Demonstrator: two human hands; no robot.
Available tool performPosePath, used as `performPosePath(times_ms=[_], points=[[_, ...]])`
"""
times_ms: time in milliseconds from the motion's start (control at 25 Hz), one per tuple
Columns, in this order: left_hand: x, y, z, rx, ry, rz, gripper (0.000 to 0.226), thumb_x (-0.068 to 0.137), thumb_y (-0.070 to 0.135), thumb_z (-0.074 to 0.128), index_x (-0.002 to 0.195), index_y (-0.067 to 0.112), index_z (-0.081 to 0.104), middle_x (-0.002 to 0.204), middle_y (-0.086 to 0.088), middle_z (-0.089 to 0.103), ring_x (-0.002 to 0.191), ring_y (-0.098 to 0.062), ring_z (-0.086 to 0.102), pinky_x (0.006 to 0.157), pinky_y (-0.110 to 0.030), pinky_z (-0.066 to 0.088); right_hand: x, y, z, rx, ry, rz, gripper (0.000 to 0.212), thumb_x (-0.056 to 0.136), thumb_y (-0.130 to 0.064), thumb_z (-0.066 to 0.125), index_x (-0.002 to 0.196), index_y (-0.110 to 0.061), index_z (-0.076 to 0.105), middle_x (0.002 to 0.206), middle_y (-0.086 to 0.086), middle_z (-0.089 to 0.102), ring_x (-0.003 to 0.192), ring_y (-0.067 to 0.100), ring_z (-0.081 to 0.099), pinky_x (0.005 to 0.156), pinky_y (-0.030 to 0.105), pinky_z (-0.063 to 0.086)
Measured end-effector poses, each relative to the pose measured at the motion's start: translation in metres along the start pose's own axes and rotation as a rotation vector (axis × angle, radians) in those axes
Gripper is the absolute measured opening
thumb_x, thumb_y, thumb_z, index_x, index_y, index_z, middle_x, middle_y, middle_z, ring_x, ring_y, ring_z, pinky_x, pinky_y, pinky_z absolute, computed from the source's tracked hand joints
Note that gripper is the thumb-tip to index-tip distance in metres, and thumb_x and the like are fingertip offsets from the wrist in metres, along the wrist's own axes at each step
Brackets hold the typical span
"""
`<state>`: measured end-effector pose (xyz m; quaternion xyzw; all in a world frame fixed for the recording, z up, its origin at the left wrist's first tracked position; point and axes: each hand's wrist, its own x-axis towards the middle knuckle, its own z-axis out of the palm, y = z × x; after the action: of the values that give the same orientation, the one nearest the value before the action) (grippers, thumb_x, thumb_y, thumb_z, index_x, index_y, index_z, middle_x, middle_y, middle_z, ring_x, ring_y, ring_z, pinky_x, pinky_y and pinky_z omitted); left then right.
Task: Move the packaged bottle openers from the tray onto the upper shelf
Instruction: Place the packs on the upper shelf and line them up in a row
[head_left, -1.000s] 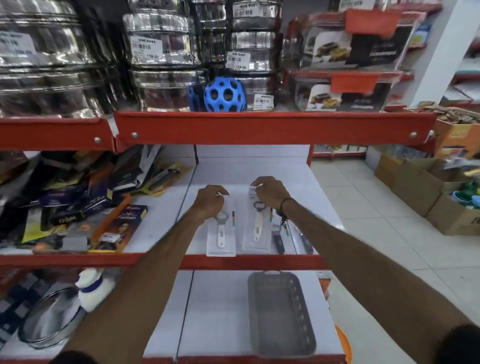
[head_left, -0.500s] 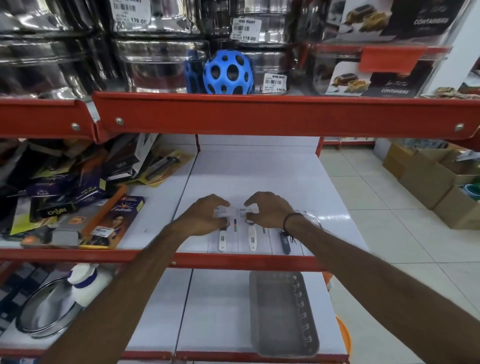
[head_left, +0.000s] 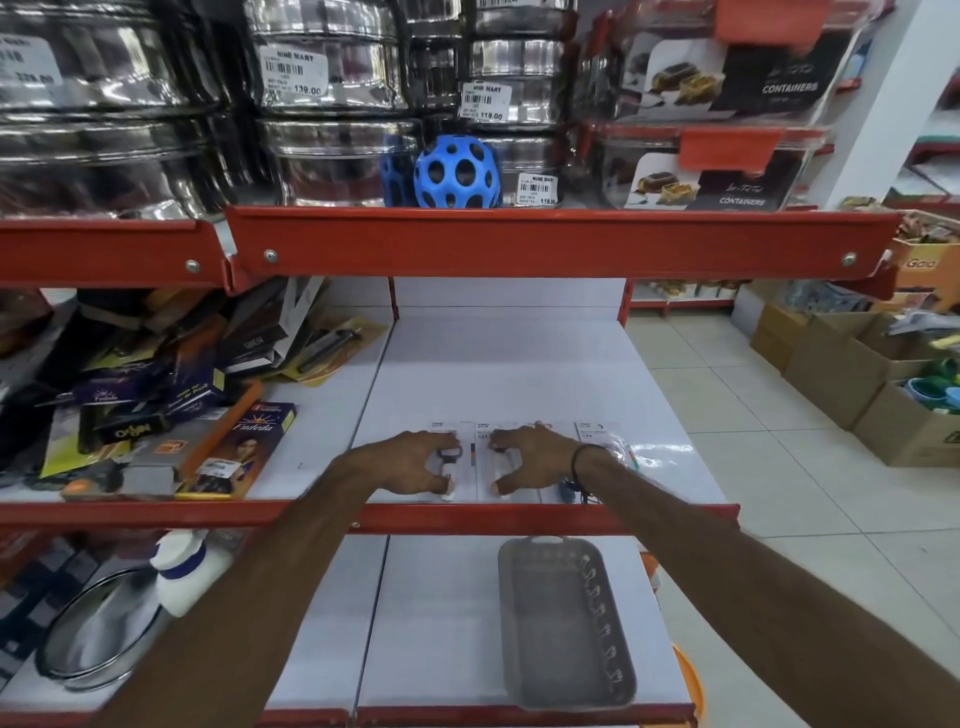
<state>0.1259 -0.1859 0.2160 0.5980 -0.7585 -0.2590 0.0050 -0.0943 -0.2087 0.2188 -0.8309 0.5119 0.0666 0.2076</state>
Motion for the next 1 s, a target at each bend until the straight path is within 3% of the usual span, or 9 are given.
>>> performPosePath(times_ms=[160,360,600,840,1000], points=[[0.001,0.000,-0.001,0.030,-0.011,0.006,0.079,0.085,0.039,0.071,0.152,0.024,0.032,0.160,-0.001,0.034,0.144,-0.025,0.036,0.117,-0.035,0.030,-0.001,-0.005,-0.001,-0.043,-0.028,0.012,0.086,0.086,-0.051,0.067,0.155,-0.018,0.029,0.163,0.003,0.028,0.150,0.032,0.019,0.124,0.044,0.009],[-0.001,-0.001,0.000,0.013,0.007,-0.001,0.080,0.083,0.042,0.072,0.151,0.026,0.033,0.161,0.001,0.033,0.144,-0.024,0.035,0.115,-0.034,0.028,-0.006,-0.010,-0.002,-0.021,-0.016,0.028,0.090,0.083,-0.050,0.071,0.154,-0.017,0.029,0.160,0.005,0.031,0.147,0.030,0.027,0.121,0.043,0.024],[0.002,-0.003,-0.001,0.003,0.001,0.022,0.081,0.082,0.042,0.074,0.151,0.024,0.035,0.162,0.001,0.030,0.147,-0.021,0.031,0.116,-0.031,0.025,-0.007,-0.010,0.000,0.028,-0.002,0.032,0.092,0.080,-0.048,0.074,0.154,-0.015,0.029,0.159,0.006,0.034,0.145,0.027,0.033,0.119,0.040,0.027],[0.007,0.006,-0.009,0.060,-0.023,0.000,0.073,0.078,0.037,0.078,0.140,0.015,0.046,0.150,-0.005,0.045,0.133,-0.025,0.046,0.106,-0.033,0.038,-0.008,-0.011,-0.005,0.037,0.026,0.014,0.092,0.077,-0.049,0.077,0.151,-0.014,0.036,0.156,0.006,0.039,0.142,0.027,0.038,0.119,0.041,0.031],[0.010,0.012,-0.012,0.063,-0.032,-0.001,0.074,0.081,0.036,0.076,0.143,0.013,0.043,0.152,-0.006,0.043,0.134,-0.024,0.047,0.104,-0.030,0.038,-0.012,-0.010,-0.013,0.086,0.054,-0.005,0.084,0.076,-0.053,0.077,0.146,-0.019,0.045,0.153,0.003,0.045,0.140,0.028,0.042,0.118,0.041,0.029]])
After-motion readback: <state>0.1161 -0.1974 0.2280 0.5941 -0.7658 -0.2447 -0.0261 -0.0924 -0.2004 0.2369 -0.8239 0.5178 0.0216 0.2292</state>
